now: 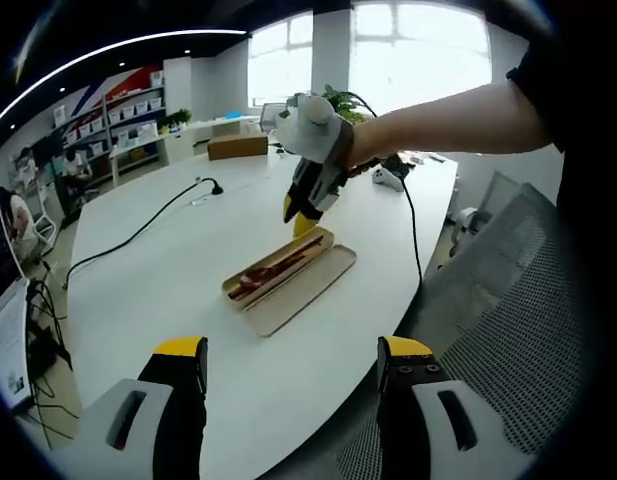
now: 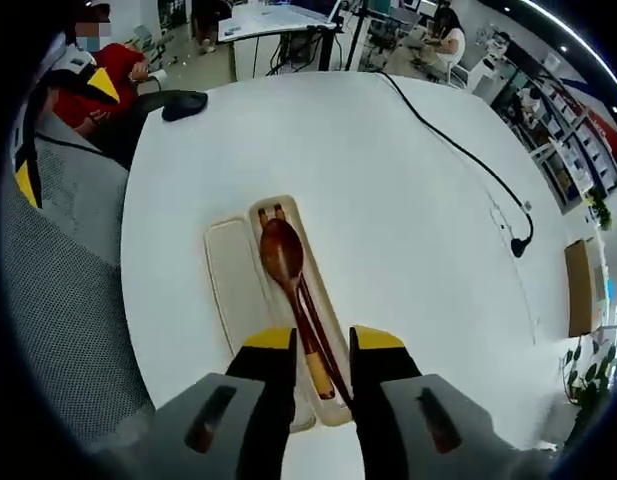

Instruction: Arrange the utensils inside the cutlery case until each visible utensil rests in its matching compartment.

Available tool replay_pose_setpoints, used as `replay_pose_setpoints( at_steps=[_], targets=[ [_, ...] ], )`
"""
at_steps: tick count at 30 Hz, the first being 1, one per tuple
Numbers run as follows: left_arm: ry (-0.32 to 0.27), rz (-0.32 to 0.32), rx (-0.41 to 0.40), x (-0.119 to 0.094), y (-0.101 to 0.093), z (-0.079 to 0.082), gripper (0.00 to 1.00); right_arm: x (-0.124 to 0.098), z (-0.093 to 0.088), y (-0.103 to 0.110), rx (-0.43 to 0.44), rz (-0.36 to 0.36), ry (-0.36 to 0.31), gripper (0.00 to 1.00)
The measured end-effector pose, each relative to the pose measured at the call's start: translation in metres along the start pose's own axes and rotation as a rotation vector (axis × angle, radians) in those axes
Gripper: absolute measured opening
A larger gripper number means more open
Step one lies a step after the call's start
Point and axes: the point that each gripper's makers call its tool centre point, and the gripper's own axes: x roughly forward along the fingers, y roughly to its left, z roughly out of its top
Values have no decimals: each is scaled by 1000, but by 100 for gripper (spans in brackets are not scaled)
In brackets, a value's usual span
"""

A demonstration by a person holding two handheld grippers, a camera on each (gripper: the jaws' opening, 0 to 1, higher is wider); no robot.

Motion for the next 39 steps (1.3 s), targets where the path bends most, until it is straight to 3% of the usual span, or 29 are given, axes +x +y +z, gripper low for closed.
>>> replay_pose_setpoints(
  at_steps=[11,13,16,19,24,33,39],
  targets=[
    [53,23,36,3,4,-7,69,-51,-20,-3,101,-54,-118,35],
    [30,29,40,2,5,-2,70,-60,-24,-2,137,-62,-162,37],
    [19,38,35,1,10,3,70,-74,-37,2,158,-72,-171,38],
    [28,69,80,-1,21,7,73,-83,-50,5,174,-88,-175,39],
    [14,62,70,-4,32,16,71,-102,-63,10,218,-119,-209,38],
    [41,67,105,2,53,19,72,-112,-82,19,256,-123,-226,39],
    [123,-17,127,22,51,2,67,-98,-93,30,241,-91,-216,40]
  ],
)
